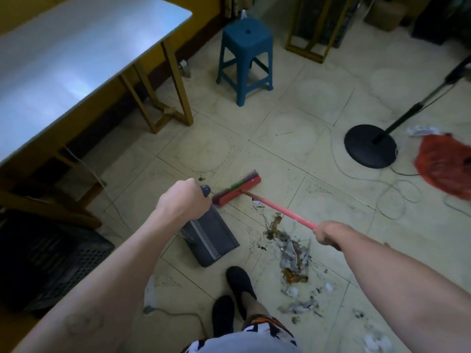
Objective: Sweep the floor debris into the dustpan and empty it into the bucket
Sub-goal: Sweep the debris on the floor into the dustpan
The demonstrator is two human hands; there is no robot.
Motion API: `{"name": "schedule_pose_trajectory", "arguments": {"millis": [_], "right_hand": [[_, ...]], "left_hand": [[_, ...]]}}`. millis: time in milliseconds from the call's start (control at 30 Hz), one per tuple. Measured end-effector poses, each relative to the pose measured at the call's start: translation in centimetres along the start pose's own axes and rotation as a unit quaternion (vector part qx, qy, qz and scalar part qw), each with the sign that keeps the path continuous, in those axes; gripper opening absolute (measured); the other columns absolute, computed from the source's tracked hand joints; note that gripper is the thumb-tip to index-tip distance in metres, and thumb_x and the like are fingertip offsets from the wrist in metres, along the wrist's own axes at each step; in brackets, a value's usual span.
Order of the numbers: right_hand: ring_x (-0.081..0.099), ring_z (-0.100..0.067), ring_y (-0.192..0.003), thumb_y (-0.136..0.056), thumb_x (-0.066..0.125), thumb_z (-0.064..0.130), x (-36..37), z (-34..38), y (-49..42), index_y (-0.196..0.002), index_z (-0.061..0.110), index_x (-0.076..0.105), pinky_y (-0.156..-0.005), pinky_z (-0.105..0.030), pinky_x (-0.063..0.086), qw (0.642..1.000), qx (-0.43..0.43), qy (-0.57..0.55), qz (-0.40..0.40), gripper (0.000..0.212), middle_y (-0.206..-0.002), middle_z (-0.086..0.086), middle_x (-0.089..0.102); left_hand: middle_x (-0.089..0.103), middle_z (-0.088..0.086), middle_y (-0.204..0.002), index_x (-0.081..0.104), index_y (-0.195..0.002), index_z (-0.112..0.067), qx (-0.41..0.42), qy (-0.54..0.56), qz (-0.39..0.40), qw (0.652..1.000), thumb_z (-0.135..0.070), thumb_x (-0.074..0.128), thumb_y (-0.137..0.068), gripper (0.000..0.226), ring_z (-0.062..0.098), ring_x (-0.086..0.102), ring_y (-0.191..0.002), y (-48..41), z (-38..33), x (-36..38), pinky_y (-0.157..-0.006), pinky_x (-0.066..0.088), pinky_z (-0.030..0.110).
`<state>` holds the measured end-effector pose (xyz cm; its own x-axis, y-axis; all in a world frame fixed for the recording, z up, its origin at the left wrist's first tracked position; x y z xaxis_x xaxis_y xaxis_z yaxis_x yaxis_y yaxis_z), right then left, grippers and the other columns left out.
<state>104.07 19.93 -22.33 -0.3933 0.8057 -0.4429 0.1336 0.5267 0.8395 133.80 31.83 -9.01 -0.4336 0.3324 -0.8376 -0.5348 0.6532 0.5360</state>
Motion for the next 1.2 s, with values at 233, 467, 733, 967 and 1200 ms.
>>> {"name": "schedule_pose_trajectory", "arguments": {"millis": [233,467,733,967,1200], "right_hand": [[0.044,-0.014,-0.056,-0.101,0.032,0.013,4.2,-0.4,5.2,-0.151,0.008,0.025,-0.052,-0.025,0.039,0.999,-0.008,-0.037,0.02,0.05,-0.083,-0.007,0.048],[0.038,-0.014,-0.054,-0.103,0.029,0.013,9.8,-1.8,9.5,-0.144,0.003,0.033,-0.046,-0.023,0.033,0.997,0.026,-0.049,0.053,0.042,-0.07,-0.005,0.04],[0.036,-0.015,-0.052,-0.103,0.025,0.014,13.3,-3.4,12.2,-0.147,0.001,0.025,-0.048,-0.024,0.032,0.993,0.041,-0.074,0.083,0.047,-0.067,-0.006,0.039],[0.039,-0.015,-0.053,-0.102,0.027,0.012,16.0,-5.4,13.0,-0.147,0.002,0.024,-0.047,-0.024,0.034,0.994,0.038,-0.064,0.083,0.046,-0.068,-0.006,0.041],[0.04,-0.014,-0.054,-0.099,0.031,0.012,20.5,-9.0,13.8,-0.143,0.005,0.034,-0.049,-0.024,0.034,0.995,0.031,-0.05,0.075,0.045,-0.07,-0.004,0.042]], "left_hand": [[0.058,0.007,-0.069,0.048,-0.066,-0.014,0.056,0.007,-0.04,0.998,-0.025,0.04,-0.096,0.033,0.023,0.058,-0.058,2.0,1.9,1.7,-0.055,0.047,0.026],[0.056,0.007,-0.067,0.047,-0.064,-0.013,0.092,0.008,-0.053,0.994,-0.025,0.041,-0.095,0.034,0.023,0.056,-0.056,4.2,2.6,3.9,-0.052,0.043,0.024],[0.054,0.007,-0.067,0.043,-0.061,-0.018,0.131,0.0,-0.015,0.991,-0.016,0.039,-0.095,0.034,0.023,0.055,-0.056,7.5,2.0,5.4,-0.057,0.047,0.028],[0.053,0.006,-0.071,0.037,-0.063,-0.022,0.118,-0.009,-0.007,0.993,-0.018,0.042,-0.092,0.03,0.024,0.054,-0.062,10.5,0.9,5.7,-0.062,0.048,0.029],[0.054,0.006,-0.072,0.036,-0.064,-0.021,0.12,-0.044,-0.016,0.992,-0.022,0.043,-0.094,0.031,0.024,0.057,-0.065,14.6,-1.1,7.7,-0.06,0.047,0.029]]}}
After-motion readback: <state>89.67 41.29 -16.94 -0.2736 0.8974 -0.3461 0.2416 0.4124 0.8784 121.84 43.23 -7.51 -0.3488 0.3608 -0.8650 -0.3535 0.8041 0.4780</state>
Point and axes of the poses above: each hand's wrist, its own y-axis away from the middle knuckle, its own x-axis out of the palm, z = x × y, the point moved 1 cm from there along -y, towards the middle knuckle
